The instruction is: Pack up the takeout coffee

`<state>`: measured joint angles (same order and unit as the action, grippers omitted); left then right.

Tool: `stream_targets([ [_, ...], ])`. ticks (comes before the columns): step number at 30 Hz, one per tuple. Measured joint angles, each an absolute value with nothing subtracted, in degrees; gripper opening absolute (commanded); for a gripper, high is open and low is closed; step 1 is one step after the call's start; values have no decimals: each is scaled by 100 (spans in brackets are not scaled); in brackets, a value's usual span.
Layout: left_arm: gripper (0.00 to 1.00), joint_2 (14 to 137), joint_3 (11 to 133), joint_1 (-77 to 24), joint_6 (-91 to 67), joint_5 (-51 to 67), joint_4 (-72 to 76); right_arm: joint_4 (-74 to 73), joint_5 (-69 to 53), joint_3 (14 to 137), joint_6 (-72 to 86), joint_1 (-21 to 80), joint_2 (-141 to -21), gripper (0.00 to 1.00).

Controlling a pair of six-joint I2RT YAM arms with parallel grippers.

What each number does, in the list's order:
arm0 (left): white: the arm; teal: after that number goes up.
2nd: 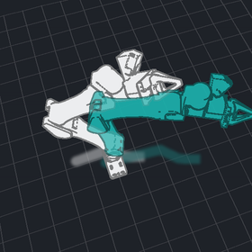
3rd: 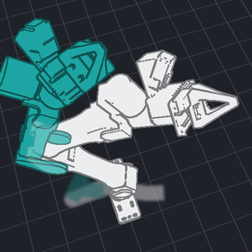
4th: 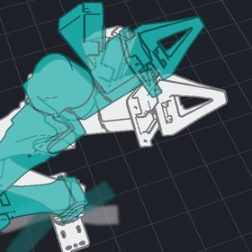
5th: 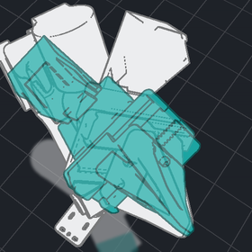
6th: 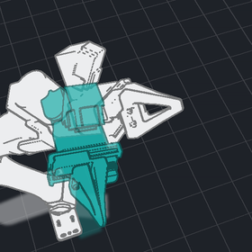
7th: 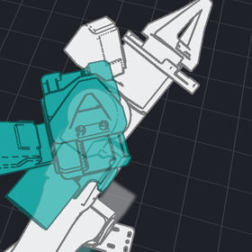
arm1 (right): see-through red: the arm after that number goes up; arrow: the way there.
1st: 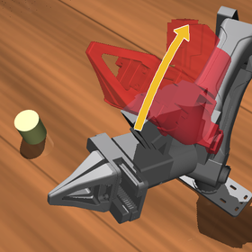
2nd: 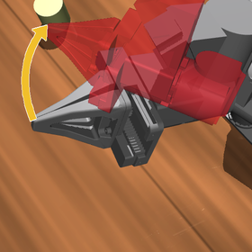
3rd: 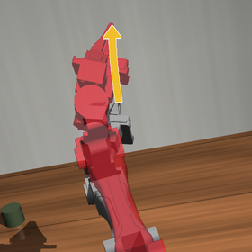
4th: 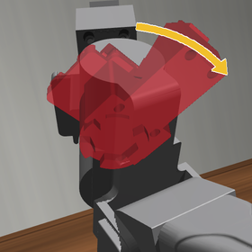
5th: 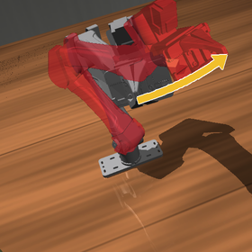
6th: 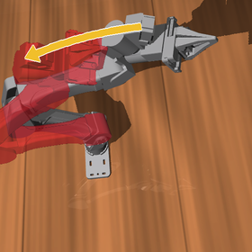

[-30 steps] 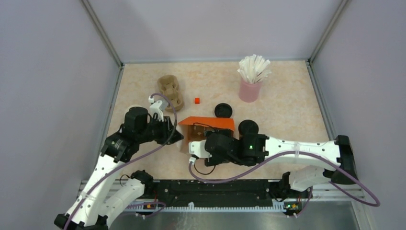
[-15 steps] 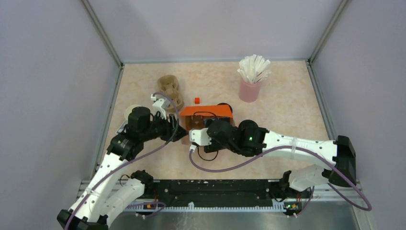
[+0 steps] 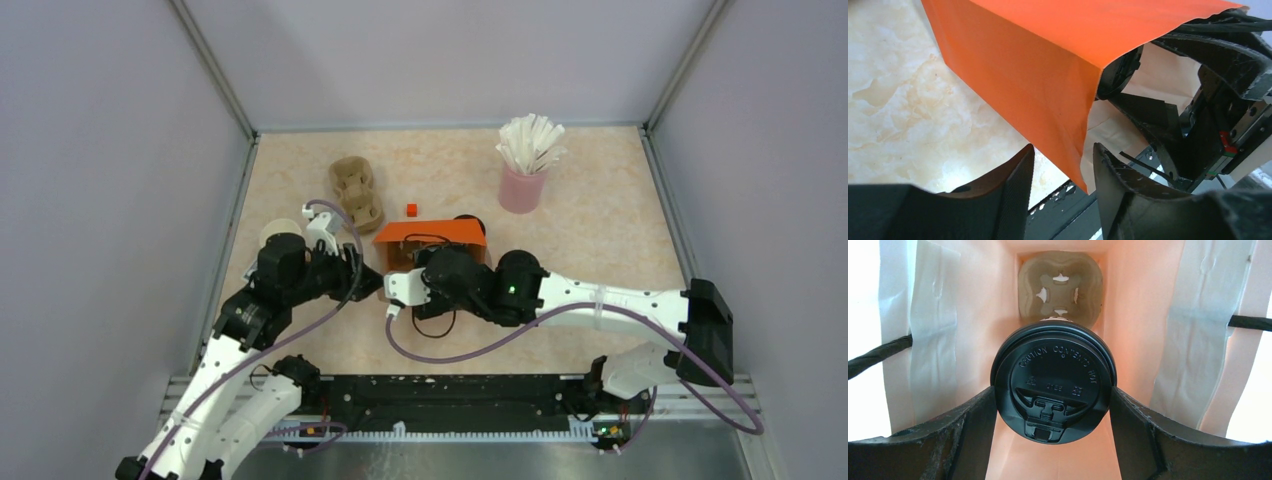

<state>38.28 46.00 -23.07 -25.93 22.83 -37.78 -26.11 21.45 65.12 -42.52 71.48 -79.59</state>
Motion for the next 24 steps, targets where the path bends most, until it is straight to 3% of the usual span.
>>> stream_targets([
  [6, 21, 3835, 4372, -2307, -2746, 2318, -3422, -2506, 2112, 6512, -4331, 7148, -7959, 52],
  [10, 11, 3929, 4327, -2307, -2700, 2331, -3417, -2502, 2106, 6512, -4375, 7100, -7970, 52],
  [15, 4, 3820, 4261, -2307, -2685, 2390, -3367, -2440, 2097, 6370, -4554, 6897, -7970, 52],
  [24, 6, 3726, 4093, -2307, -2685, 2705, -3282, -2510, 2220, 6270, -4960, 6812, -8246, 52],
])
